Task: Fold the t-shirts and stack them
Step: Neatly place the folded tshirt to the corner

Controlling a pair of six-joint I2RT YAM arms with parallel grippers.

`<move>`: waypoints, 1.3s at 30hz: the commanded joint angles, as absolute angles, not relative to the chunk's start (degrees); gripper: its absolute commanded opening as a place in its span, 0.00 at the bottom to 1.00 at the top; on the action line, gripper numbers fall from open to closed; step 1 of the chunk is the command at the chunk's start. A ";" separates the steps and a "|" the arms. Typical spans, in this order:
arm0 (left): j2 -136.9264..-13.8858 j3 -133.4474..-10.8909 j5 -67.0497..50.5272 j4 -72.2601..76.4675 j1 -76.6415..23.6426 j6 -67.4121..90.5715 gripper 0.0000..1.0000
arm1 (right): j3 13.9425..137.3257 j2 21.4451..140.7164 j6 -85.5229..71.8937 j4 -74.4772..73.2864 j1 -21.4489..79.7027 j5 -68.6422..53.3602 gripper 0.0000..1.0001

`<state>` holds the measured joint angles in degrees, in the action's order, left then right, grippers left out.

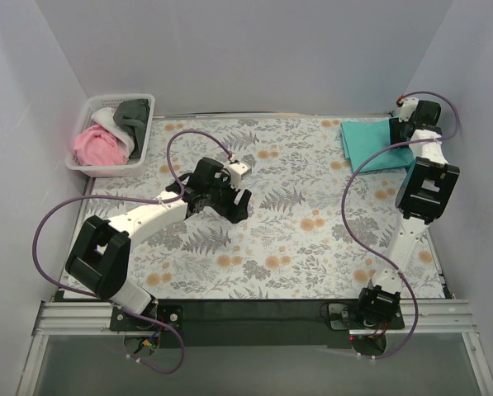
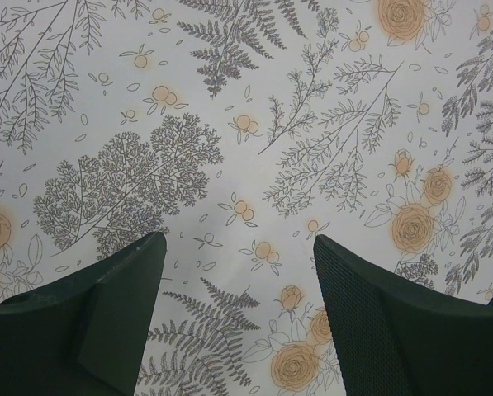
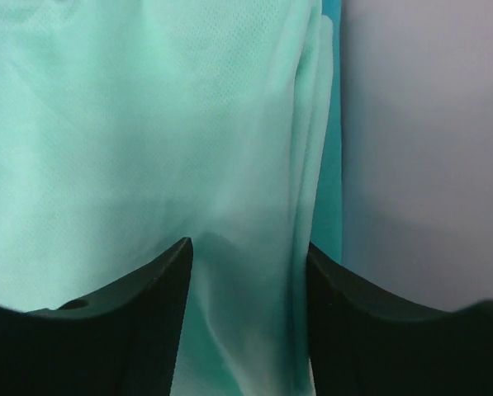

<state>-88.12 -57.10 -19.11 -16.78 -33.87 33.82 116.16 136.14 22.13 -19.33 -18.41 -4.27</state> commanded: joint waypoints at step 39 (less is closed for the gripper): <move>-88.78 -73.23 -23.82 -33.66 -9.85 45.80 0.96 | 71.25 89.32 13.88 -33.75 7.82 -28.83 0.98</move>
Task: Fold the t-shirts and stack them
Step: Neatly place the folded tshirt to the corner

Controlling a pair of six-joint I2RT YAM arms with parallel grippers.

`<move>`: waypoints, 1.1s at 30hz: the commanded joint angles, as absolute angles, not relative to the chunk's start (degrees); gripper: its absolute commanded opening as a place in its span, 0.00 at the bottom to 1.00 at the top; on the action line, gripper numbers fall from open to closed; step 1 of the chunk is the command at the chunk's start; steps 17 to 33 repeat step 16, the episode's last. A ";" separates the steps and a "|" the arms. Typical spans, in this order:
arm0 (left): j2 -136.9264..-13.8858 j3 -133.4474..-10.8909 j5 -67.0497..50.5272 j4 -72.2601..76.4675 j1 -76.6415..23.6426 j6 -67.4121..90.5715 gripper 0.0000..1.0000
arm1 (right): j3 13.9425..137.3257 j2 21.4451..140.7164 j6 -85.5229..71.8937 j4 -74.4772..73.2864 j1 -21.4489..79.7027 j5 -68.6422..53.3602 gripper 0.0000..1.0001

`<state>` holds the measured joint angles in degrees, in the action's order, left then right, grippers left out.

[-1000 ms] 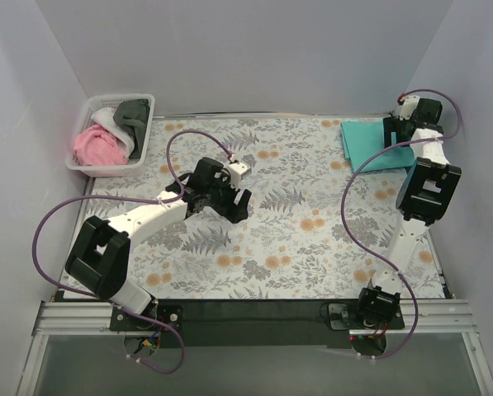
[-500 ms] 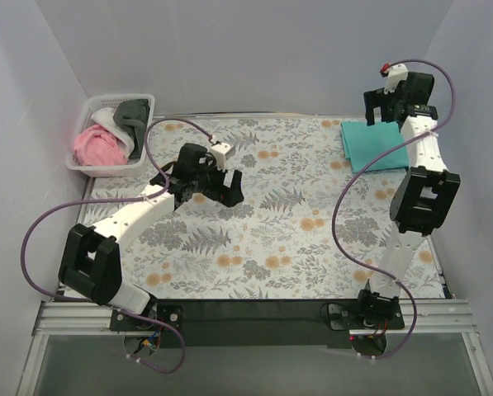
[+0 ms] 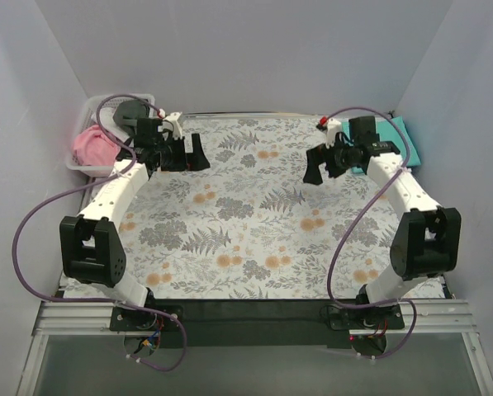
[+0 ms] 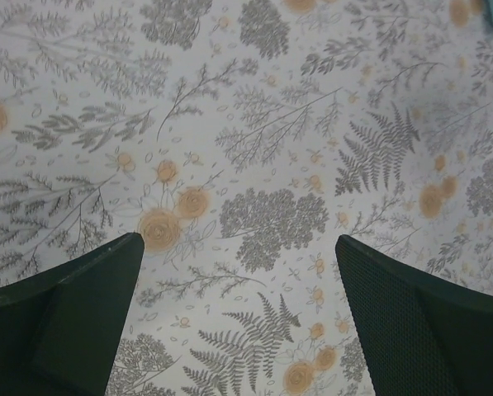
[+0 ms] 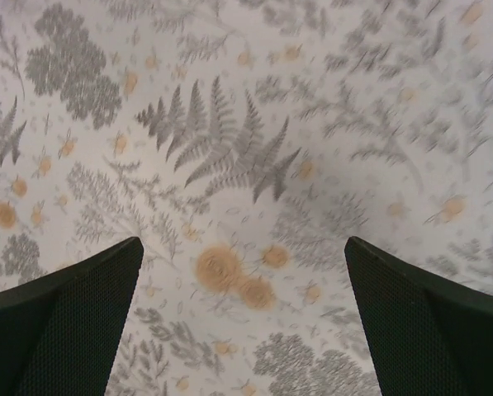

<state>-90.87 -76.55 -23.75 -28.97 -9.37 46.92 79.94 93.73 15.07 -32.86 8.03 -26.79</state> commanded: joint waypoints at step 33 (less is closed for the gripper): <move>-74.89 -54.32 -17.58 -30.76 -9.84 37.71 0.97 | 51.85 74.36 16.70 -28.65 9.76 -17.93 0.98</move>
